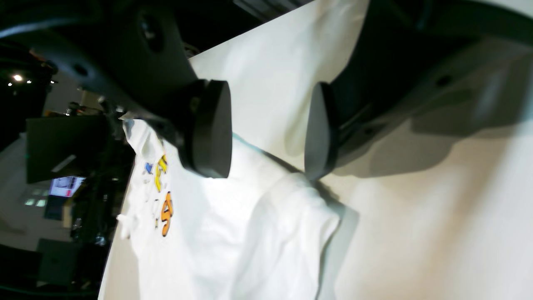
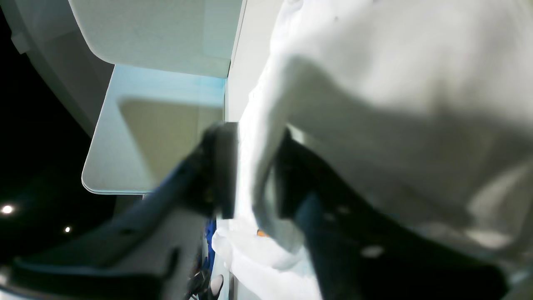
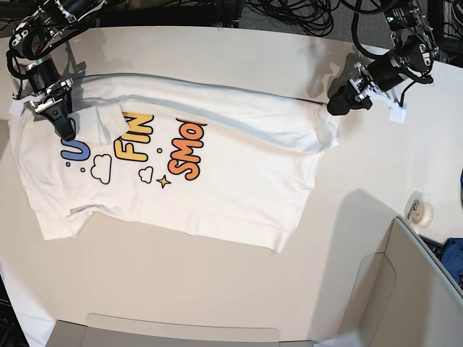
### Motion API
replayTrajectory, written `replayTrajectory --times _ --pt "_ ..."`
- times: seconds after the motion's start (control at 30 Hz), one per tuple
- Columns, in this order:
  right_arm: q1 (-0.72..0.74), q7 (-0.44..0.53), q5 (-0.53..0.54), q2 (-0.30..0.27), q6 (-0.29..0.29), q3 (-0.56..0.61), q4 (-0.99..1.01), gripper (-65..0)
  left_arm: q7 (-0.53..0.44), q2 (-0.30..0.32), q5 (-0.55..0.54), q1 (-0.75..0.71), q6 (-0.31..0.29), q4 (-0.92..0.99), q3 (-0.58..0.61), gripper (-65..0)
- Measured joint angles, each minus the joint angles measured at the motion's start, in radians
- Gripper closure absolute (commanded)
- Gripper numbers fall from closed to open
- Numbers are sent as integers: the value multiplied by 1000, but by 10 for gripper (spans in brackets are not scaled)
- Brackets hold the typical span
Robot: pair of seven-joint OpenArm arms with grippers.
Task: Layout the t-shirt on the table in an organized manner, then fold the t-shirt properly
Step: 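Lower the right gripper onto the folded collar corner and grasp it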
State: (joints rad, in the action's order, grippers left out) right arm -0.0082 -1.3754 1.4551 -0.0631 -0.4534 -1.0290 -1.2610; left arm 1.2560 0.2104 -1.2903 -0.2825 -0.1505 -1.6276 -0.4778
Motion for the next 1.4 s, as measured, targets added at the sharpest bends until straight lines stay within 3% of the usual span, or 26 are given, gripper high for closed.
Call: replayTrajectory --times 0.13,0.27,0.57,0.93,1.1,1.2,1.33,1.4 --pt "0 0 3 0 0 -2 0 -365 0 0 6 0 0 0 0 -283" --pt "-3 0 26 -1 -1 -3 3 -427 0 2 6 0 0 0 16 -283" --pt "32 -16 10 -19 0 -2 17 -429 0 1 8 -17 0 0 92 -283" --pt "61 -15 -11 -13 8 0 23 -428 -3 0 8 -30 0 0 92 -283" --pt "34 -2 18 16 215 -43 -14 -428 0 0 9 -48 1 0 92 -283" --pt "-10 -8 17 35 307 -62 -73 -428 -3 0 9 -46 1 0 92 -283" --pt "-30 -7 -95 50 439 -62 -174 -428 -2 0 7 -47 1 0 92 -283" --pt "-30 17 -98 76 492 -62 -211 -428 -3 0 9 -47 1 0 92 -283"
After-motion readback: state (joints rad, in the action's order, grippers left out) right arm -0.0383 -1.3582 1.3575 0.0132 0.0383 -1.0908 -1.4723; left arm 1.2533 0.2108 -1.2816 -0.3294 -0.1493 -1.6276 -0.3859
